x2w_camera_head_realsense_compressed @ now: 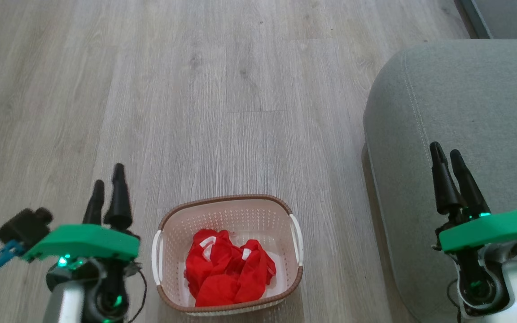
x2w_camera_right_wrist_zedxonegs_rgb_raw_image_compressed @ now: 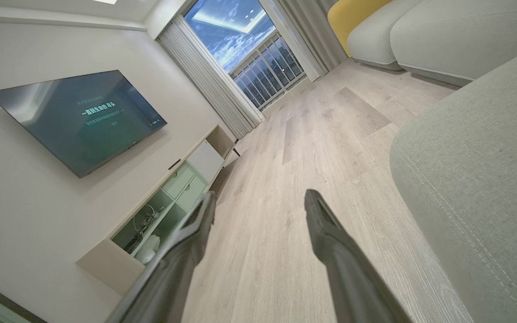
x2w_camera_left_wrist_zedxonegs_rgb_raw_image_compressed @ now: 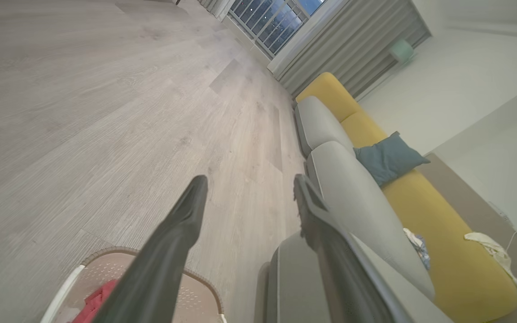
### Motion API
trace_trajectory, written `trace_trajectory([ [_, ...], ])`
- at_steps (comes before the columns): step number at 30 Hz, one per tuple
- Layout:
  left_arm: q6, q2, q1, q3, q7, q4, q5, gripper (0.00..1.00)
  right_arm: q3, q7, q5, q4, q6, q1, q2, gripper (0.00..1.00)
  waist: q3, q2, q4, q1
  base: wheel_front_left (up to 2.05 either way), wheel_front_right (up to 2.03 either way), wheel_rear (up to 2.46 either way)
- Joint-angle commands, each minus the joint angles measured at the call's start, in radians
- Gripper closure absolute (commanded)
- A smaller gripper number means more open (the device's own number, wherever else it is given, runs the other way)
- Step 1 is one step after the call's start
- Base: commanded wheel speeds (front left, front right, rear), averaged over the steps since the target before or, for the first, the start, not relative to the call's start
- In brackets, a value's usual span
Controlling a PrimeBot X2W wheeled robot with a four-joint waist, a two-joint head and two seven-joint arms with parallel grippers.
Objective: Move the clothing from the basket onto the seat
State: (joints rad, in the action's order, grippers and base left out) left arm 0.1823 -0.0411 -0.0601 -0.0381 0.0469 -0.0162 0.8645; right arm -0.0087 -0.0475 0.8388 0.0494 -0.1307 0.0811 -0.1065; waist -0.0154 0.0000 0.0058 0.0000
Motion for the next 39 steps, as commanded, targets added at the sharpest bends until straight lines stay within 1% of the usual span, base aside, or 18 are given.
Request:
trace_trajectory([
  [1, 0.024, -0.024, -0.052, -0.007, 0.017, -0.049, -0.040, 0.00, 0.013, -0.015, -0.035, -0.046, 0.000, 0.054, -0.023, 0.00, -0.001, 0.0000, 0.000, 0.0000, 0.00, 0.00, 0.00],
  [13, 0.275, -0.132, -0.098, -0.234, 0.052, -0.069, -0.193, 0.00, 0.049, -0.050, -0.174, -0.051, 0.000, 0.061, -0.033, 0.00, -0.003, 0.0000, 0.001, 0.0000, 0.00, 0.00, 0.00],
  [16, 0.322, -0.151, -0.114, -0.281, 0.061, -0.073, -0.218, 0.00, 0.064, -0.059, -0.211, -0.055, 0.000, 0.065, -0.037, 0.00, -0.003, 0.0000, 0.001, 0.0000, 0.00, 0.00, 0.00],
  [17, 0.322, -0.151, -0.114, -0.281, 0.061, -0.073, -0.218, 0.00, 0.064, -0.059, -0.211, -0.055, 0.000, 0.065, -0.037, 0.00, -0.003, 0.0000, 0.001, 0.0000, 0.00, 0.00, 0.00],
  [19, 0.348, -0.159, -0.122, -0.303, 0.066, -0.077, -0.232, 0.00, 0.074, -0.065, -0.234, -0.055, 0.000, 0.066, -0.040, 0.00, -0.003, 0.0000, 0.000, 0.0000, 0.00, 0.00, 0.00],
  [21, 0.365, -0.163, -0.128, -0.321, 0.072, -0.079, -0.243, 0.00, 0.083, -0.071, -0.253, -0.050, 0.000, 0.067, -0.041, 0.00, -0.003, 0.0000, 0.000, 0.0000, 0.00, 0.00, 0.00],
  [23, 0.368, -0.164, -0.129, -0.335, 0.078, -0.077, -0.250, 0.00, 0.093, -0.077, -0.271, -0.042, 0.000, 0.067, -0.044, 0.00, -0.002, 0.0000, 0.000, 0.0000, 0.00, 0.00, 0.00],
  [28, 0.328, -0.148, -0.119, -0.331, 0.093, -0.061, -0.273, 0.00, 0.115, -0.091, -0.307, -0.020, 0.000, 0.067, -0.048, 0.00, -0.001, 0.0000, 0.001, 0.0000, 0.00, 0.00, 0.00],
  [31, 0.309, -0.133, -0.115, -0.308, 0.102, -0.066, -0.317, 0.00, 0.113, -0.100, -0.316, -0.011, 0.000, 0.070, -0.043, 0.00, -0.001, 0.0000, 0.001, 0.0000, 0.00, 0.00, 0.00],
  [34, 0.309, -0.115, -0.110, -0.290, 0.113, -0.085, -0.385, 0.00, 0.117, -0.112, -0.351, -0.003, 0.000, 0.073, -0.043, 0.00, -0.003, 0.0000, 0.002, 0.0000, 0.00, 0.00, 0.00],
  [36, 0.301, -0.106, -0.105, -0.288, 0.119, -0.089, -0.405, 0.00, 0.125, -0.118, -0.374, 0.006, 0.000, 0.073, -0.046, 0.00, -0.003, 0.0000, 0.002, 0.0000, 0.00, 0.00, 0.00],
  [39, 0.260, -0.086, -0.090, -0.278, 0.128, -0.078, -0.416, 0.00, 0.132, -0.127, -0.398, 0.023, 0.000, 0.071, -0.043, 0.00, -0.002, 0.0000, 0.003, 0.0000, 0.00, 0.00, 0.00],
])
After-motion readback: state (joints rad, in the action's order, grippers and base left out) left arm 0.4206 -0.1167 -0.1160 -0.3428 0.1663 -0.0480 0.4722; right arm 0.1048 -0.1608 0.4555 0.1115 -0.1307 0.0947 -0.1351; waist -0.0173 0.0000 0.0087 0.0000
